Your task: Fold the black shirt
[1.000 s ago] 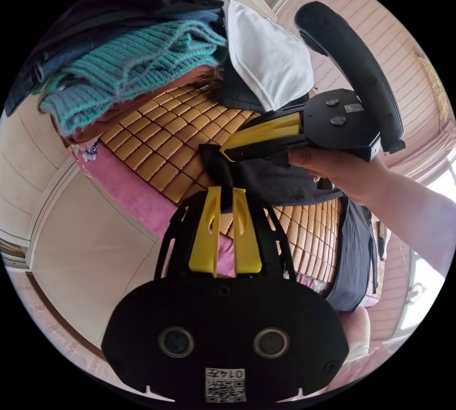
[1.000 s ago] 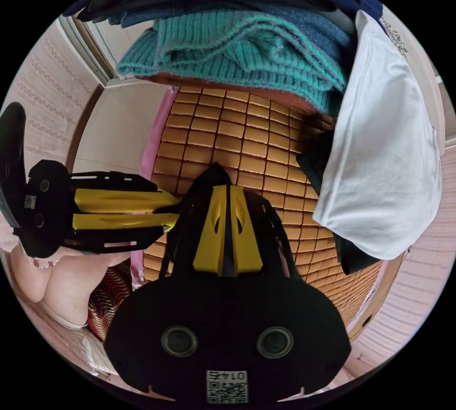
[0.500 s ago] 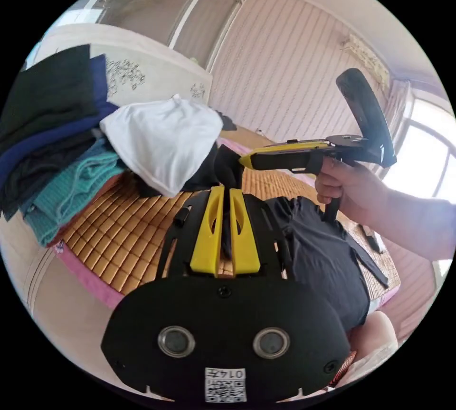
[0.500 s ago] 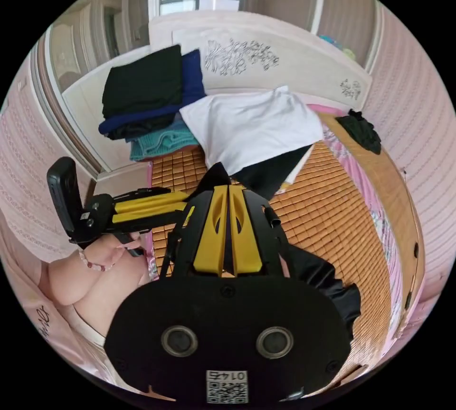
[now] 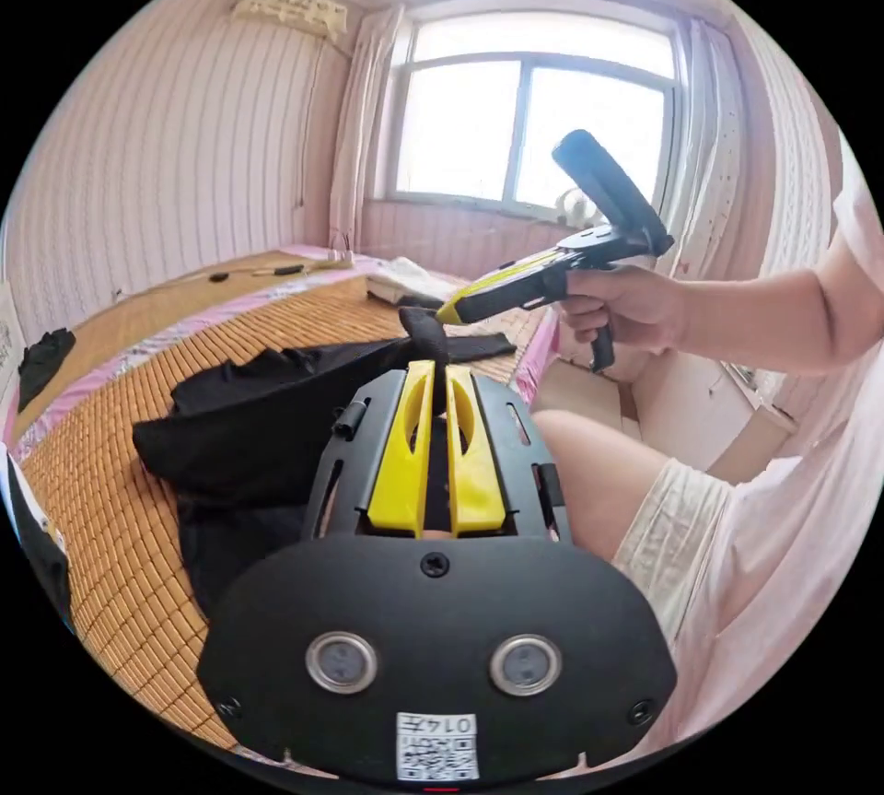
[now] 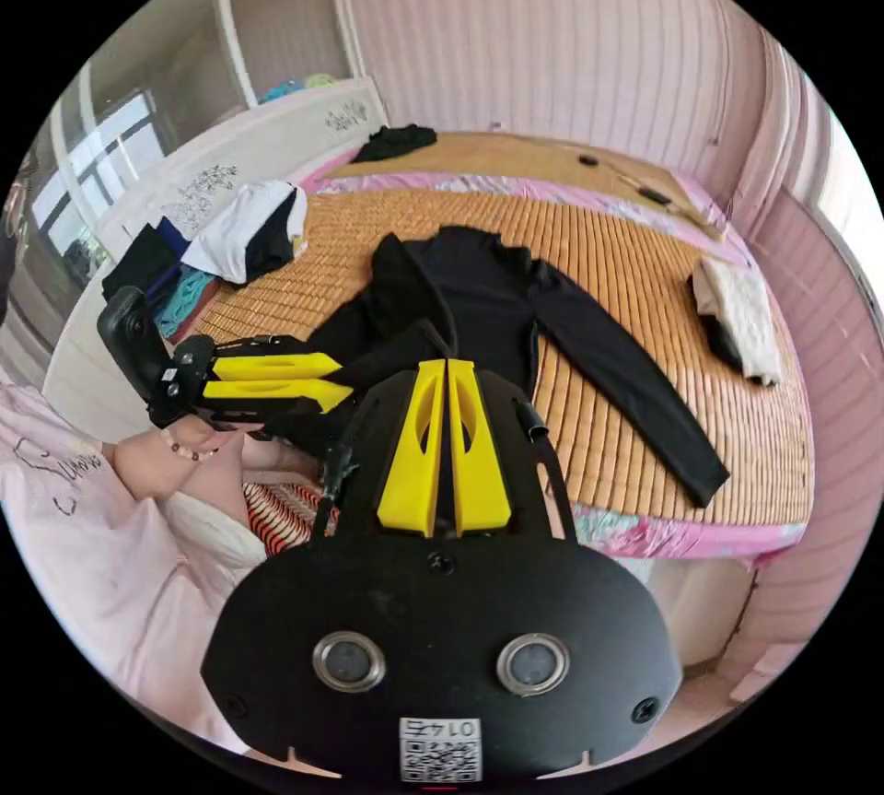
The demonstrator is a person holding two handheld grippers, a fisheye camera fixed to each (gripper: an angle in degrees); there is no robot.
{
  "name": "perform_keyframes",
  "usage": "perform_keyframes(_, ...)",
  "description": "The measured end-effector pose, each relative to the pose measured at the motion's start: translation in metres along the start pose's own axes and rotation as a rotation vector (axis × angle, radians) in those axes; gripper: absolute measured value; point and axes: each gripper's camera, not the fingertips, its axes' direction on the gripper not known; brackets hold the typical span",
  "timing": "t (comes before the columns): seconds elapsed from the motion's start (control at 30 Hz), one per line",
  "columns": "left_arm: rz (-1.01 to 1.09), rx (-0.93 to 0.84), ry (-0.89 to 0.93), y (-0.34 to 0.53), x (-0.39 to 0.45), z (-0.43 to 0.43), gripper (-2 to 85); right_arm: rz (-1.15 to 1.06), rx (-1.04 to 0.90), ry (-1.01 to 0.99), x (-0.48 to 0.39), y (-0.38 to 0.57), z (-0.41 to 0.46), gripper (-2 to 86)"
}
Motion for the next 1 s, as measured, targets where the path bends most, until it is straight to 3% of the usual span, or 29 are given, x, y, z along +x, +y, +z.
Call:
perform_keyframes(0.13,-0.094,-0.171,0.110,0.049,0.008,0.065,0.0,0.071,-0.068,-0.054,0.027,0.030,0.025,0.0)
perform_keyframes(0.47,-0.043,-0.266,0.166,0.082,0.022,0.146,1.6,-0.043,-0.134,-0.002,0.063,0.035,-0.002,-0.2)
perform_keyframes(0.73,-0.011,-0.340,0.300,0.120,0.018,0.212,6.0,0.035,-0.246,0.072,0.106,0.036,-0.006,-0.4)
perform_keyframes(0.8,-0.011,-0.345,0.257,0.128,0.002,0.210,6.1,0.031,-0.232,0.057,0.113,0.028,-0.010,0.2)
perform_keyframes(1.0,-0.099,-0.375,-0.121,0.160,-0.131,0.188,5.7,-0.086,-0.103,-0.065,0.126,-0.051,0.001,6.2)
